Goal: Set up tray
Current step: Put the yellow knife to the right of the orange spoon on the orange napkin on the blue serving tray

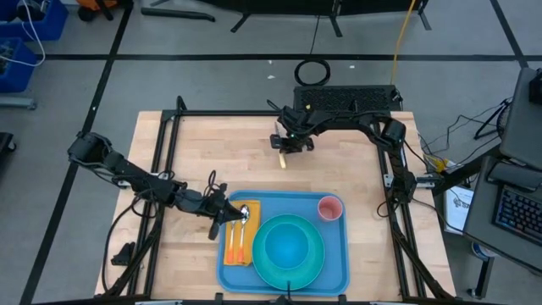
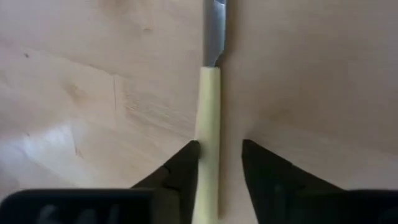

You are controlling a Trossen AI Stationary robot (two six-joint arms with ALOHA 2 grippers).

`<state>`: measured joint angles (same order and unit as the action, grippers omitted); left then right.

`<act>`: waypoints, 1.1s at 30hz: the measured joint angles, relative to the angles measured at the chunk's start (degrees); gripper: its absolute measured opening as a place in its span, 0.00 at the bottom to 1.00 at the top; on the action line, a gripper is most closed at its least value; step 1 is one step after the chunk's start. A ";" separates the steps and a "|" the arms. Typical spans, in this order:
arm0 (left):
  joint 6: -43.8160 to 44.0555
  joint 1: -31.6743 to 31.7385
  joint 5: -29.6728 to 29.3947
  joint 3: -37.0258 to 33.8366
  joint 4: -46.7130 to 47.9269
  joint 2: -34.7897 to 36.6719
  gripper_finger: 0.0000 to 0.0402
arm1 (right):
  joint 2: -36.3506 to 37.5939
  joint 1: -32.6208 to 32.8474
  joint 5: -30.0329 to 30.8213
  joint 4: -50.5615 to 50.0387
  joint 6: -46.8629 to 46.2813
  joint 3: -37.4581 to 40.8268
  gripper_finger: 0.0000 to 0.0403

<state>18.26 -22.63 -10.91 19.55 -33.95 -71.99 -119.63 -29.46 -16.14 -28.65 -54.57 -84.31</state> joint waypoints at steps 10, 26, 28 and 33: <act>-0.09 -0.68 -1.65 0.00 0.92 0.00 0.11 | 0.24 0.55 1.24 1.84 2.81 0.04 0.42; -0.07 -0.73 -1.69 0.00 0.83 0.00 0.11 | 0.52 3.96 8.87 -3.54 12.36 -0.15 0.33; -0.07 -0.73 -1.69 0.00 0.81 0.00 0.11 | 0.52 3.99 9.31 -3.90 13.24 -0.15 0.29; -0.04 -0.73 -1.71 0.00 0.74 0.00 0.11 | 0.52 4.08 8.88 -3.35 13.69 -0.13 0.22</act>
<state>18.22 -23.35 -12.62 19.55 -33.21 -71.99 -119.11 -25.39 -7.26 -32.00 -40.88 -84.44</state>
